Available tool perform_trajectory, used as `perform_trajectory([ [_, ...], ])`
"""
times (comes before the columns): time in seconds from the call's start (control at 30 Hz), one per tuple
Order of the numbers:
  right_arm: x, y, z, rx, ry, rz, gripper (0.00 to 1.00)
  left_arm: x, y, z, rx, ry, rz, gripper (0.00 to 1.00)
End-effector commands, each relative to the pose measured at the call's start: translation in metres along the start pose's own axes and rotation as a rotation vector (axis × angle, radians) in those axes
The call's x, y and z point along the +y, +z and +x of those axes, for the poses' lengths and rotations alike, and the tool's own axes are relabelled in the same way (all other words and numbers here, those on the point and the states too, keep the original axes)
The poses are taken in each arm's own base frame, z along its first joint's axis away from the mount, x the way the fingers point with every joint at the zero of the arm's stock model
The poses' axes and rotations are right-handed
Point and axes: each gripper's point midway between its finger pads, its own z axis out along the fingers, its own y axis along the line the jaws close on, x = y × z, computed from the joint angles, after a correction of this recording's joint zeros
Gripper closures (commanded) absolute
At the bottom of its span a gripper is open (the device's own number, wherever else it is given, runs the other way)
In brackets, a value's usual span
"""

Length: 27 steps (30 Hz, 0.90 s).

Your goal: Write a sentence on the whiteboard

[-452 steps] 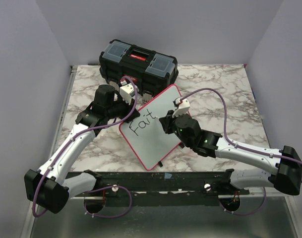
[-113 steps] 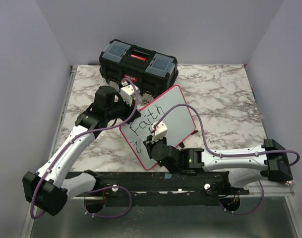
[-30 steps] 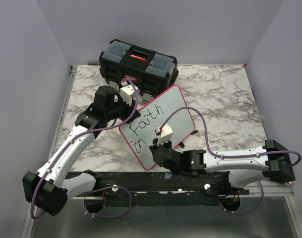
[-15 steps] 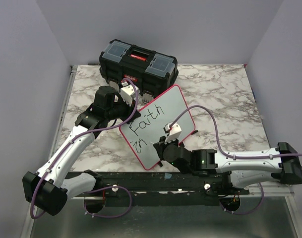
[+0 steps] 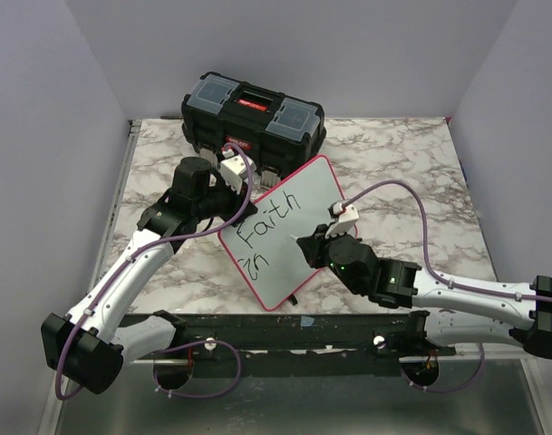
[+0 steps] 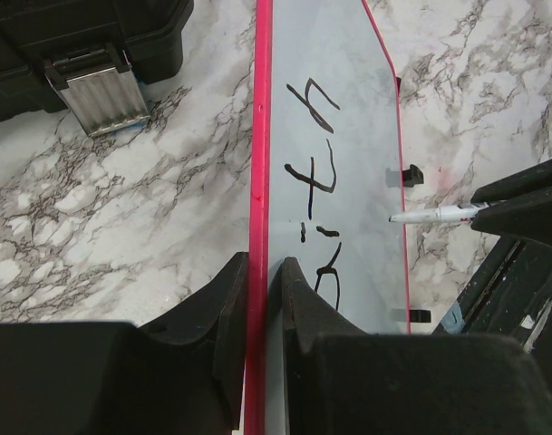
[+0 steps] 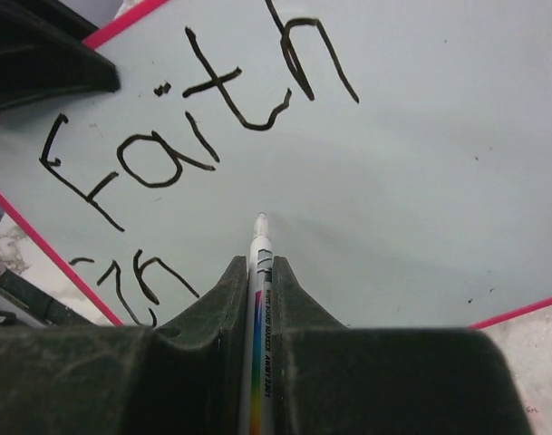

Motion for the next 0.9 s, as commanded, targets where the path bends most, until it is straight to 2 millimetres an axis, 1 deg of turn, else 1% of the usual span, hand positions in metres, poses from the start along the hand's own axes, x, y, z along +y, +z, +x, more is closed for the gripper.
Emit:
perform_trajectory([
  [0.0,0.004,-0.007,0.005,0.014,-0.008,-0.074,0.99,0.010,0.001,-0.005,-0.014,0.057,-0.047,1.00],
  [0.07,0.008,-0.009,0.002,-0.001,-0.002,-0.102,0.99,0.010,0.002,-0.005,-0.012,0.057,-0.045,1.00],
  [0.17,0.009,-0.008,0.002,0.000,-0.024,-0.113,0.99,0.010,0.002,-0.004,-0.010,0.056,-0.044,1.00],
  [0.33,0.020,-0.005,-0.002,-0.005,-0.058,-0.144,0.99,0.010,0.002,-0.004,-0.008,0.055,-0.044,1.00],
  [0.63,0.033,0.009,0.002,0.009,-0.095,-0.158,0.99,0.010,0.002,-0.004,-0.009,0.055,-0.040,1.00],
  [0.87,0.043,0.015,0.002,0.010,-0.103,-0.175,0.99,0.010,0.003,-0.004,-0.009,0.055,-0.042,1.00],
])
